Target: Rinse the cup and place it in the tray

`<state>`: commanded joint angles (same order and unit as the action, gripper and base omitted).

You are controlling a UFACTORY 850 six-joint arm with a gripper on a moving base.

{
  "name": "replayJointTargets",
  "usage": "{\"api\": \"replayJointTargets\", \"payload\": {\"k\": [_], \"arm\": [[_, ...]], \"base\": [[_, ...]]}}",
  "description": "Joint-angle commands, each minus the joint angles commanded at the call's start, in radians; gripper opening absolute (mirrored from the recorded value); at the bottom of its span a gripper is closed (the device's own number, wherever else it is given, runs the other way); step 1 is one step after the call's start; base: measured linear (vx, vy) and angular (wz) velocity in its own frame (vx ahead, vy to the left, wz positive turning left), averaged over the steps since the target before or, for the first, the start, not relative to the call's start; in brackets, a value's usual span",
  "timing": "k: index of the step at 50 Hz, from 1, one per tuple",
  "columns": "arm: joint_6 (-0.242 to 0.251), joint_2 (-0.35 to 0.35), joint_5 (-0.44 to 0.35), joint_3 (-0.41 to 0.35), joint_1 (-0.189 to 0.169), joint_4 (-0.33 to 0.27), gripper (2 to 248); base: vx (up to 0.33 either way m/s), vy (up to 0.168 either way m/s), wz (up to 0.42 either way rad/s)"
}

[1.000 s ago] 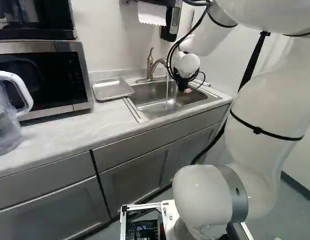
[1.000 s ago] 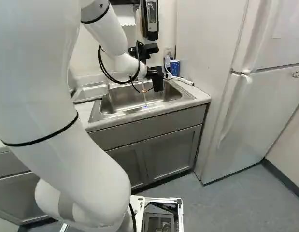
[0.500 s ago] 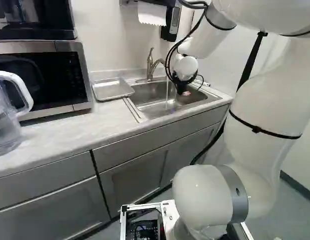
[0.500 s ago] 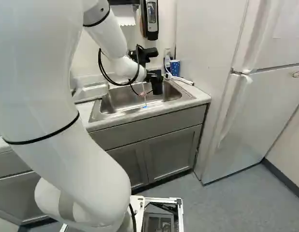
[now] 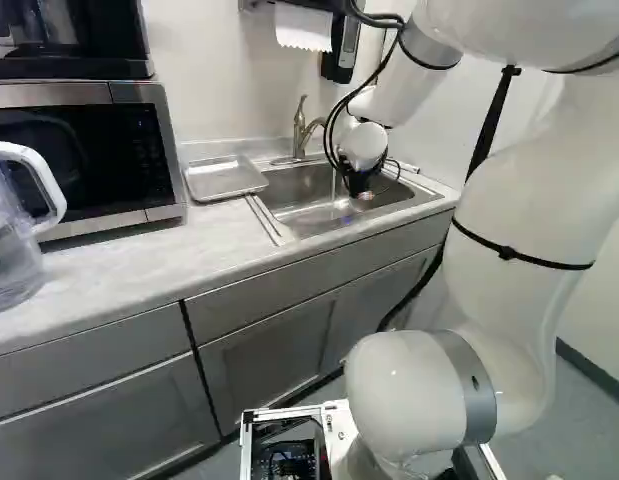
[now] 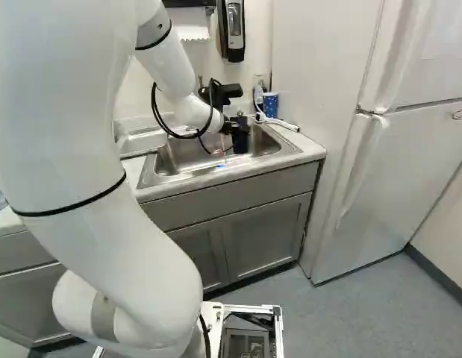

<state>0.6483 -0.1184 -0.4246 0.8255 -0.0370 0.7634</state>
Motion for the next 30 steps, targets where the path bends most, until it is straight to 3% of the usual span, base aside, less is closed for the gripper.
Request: {"api": "replayJointTargets", "payload": {"k": [30], "arm": [[0.0,0.015,-0.048,-0.017,0.064,0.009,124]], "base": [[0.0,0.0,0.0]]}}
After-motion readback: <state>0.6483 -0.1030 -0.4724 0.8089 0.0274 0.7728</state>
